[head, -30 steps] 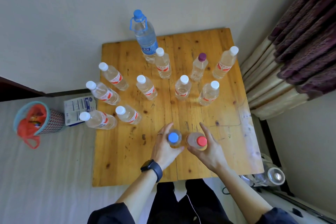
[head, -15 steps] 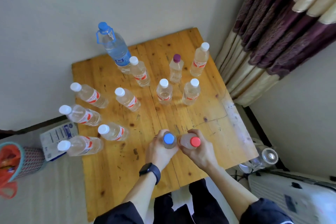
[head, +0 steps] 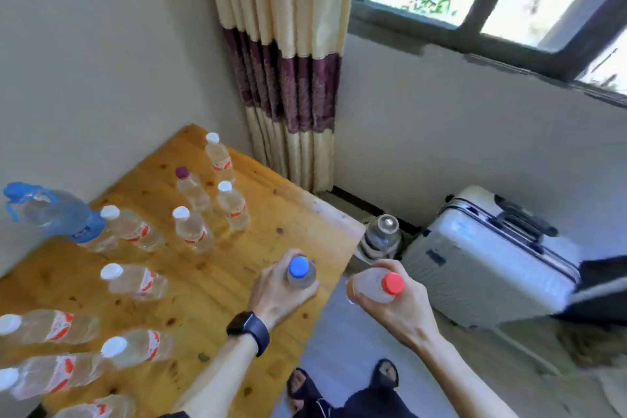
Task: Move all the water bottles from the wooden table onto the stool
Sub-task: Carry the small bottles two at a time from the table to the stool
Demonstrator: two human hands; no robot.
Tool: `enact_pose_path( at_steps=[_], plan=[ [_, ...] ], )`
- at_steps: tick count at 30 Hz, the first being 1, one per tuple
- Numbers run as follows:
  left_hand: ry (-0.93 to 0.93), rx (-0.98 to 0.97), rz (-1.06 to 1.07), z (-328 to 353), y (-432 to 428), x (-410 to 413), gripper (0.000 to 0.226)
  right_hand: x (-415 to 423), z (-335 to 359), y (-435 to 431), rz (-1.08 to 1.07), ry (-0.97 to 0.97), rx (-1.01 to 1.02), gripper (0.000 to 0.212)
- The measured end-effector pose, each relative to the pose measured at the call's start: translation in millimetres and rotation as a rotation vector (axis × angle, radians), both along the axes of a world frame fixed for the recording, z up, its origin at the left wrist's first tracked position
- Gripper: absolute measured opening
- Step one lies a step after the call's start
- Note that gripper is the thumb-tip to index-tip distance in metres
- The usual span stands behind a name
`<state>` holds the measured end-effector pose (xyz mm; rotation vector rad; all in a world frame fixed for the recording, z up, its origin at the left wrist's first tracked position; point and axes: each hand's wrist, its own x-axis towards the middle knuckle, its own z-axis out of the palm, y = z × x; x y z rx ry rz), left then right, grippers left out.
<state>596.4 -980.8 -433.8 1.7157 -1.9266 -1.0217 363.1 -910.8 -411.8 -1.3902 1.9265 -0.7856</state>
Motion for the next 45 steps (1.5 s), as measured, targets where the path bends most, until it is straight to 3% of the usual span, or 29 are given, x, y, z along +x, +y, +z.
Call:
enact_pose_path(
  at_steps=[5, 10, 20, 29, 34, 45],
  plan=[
    [-0.027, -0.115, -0.356, 20.0, 6.1, -107.4, 0.053, -62.3, 17.6, 90.0, -0.394, 0.037, -0.072, 0.048],
    [0.028, -0.064, -0.67, 36.2, 73.2, -233.0, 0.05, -121.1, 29.5, 211.6, -0.761, 0.048, -0.121, 0.049],
    [0.082, -0.016, -1.24, 62.1, 300.7, -428.7, 0.045, -195.5, 56.2, 473.0, -1.299, 0.068, -0.002, 0.056],
    [0.023, -0.055, -1.682, 79.5, 527.8, -557.8, 0.042, -216.8, 66.5, 680.6, -1.811, 0.049, -0.136, 0.049],
    [0.039, -0.098, -1.871, 71.0, 648.6, -618.6, 0.042, -230.2, 62.9, 788.2, -2.012, 0.055, -0.047, 0.051],
    [-0.083, 0.084, -2.082, 24.4, 902.2, -772.0, 0.042, -342.0, 43.5, 1022.6, -2.242, -0.035, 0.08, 0.049]
  ],
)
